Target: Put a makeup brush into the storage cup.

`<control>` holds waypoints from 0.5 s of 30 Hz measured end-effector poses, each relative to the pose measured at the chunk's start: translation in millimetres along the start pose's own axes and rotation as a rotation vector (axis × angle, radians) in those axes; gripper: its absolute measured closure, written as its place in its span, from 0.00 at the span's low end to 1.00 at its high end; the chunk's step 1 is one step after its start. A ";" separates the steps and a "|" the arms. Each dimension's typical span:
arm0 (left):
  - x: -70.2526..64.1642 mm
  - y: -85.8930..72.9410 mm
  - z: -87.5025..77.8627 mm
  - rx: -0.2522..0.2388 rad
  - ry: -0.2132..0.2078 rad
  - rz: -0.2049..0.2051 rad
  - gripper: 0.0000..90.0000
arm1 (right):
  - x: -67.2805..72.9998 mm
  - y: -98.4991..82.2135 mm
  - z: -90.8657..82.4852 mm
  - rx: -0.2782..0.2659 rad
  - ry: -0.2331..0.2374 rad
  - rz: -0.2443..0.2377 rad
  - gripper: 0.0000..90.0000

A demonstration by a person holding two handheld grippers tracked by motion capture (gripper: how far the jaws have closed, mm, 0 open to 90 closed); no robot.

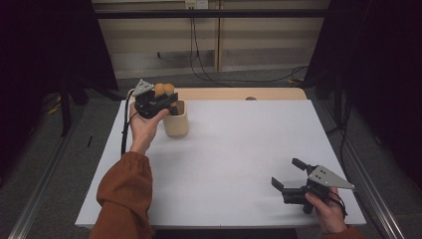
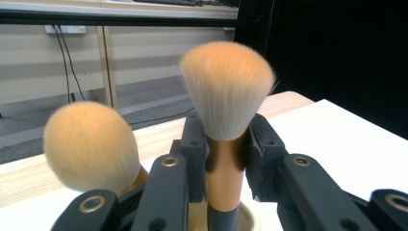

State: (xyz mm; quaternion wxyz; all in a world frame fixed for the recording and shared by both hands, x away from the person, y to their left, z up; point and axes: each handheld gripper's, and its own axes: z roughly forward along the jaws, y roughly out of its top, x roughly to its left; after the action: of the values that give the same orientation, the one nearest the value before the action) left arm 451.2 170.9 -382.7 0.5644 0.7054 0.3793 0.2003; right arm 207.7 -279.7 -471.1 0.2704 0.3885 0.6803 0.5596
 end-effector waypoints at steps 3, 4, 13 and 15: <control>-0.2 -3.5 1.5 0.008 -0.003 -0.003 0.80 | -0.3 -0.1 -0.1 0.001 -0.003 0.002 0.00; -0.3 -4.4 1.9 0.011 -0.006 0.000 0.80 | -0.3 -0.2 -0.1 0.002 -0.004 0.001 0.00; 0.6 -12.3 5.5 0.022 -0.026 -0.005 0.80 | -0.1 -0.4 0.1 0.003 -0.001 -0.001 0.00; 0.7 -14.8 7.0 0.034 -0.028 0.002 0.80 | 0.0 -0.5 0.2 0.003 0.001 -0.002 0.00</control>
State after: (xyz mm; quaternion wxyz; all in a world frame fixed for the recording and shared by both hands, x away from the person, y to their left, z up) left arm 452.1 168.0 -398.8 0.5573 0.7181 0.3738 0.1844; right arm 207.7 -279.7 -471.6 0.2702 0.3878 0.6816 0.5585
